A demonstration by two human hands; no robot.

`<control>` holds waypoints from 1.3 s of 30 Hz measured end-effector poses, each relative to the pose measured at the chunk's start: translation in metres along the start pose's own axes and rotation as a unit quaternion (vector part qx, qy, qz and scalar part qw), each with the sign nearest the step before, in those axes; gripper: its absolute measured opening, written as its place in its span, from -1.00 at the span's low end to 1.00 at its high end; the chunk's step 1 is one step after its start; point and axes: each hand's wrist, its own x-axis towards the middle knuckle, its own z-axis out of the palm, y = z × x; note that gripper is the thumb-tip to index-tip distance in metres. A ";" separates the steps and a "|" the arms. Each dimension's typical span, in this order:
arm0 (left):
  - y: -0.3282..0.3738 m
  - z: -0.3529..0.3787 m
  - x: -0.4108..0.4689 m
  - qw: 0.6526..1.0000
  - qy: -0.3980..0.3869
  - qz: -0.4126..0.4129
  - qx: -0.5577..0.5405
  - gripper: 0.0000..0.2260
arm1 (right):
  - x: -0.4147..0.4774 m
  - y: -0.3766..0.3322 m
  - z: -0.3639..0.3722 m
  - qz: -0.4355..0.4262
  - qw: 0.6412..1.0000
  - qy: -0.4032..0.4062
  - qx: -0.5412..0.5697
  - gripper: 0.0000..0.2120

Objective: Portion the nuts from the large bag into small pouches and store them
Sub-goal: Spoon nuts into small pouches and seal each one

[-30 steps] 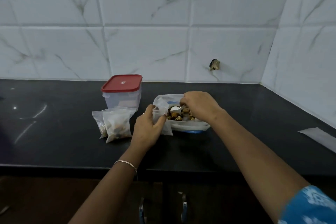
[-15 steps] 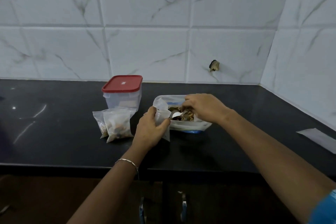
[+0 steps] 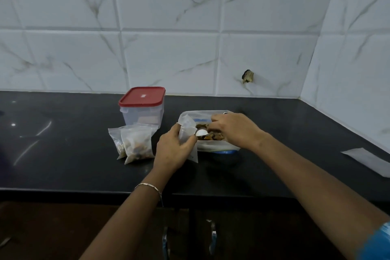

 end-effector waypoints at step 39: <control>0.005 -0.015 -0.022 0.971 -0.230 -0.011 -0.065 -0.85 | -0.044 -0.006 0.017 0.425 0.688 -0.012 0.588 -0.76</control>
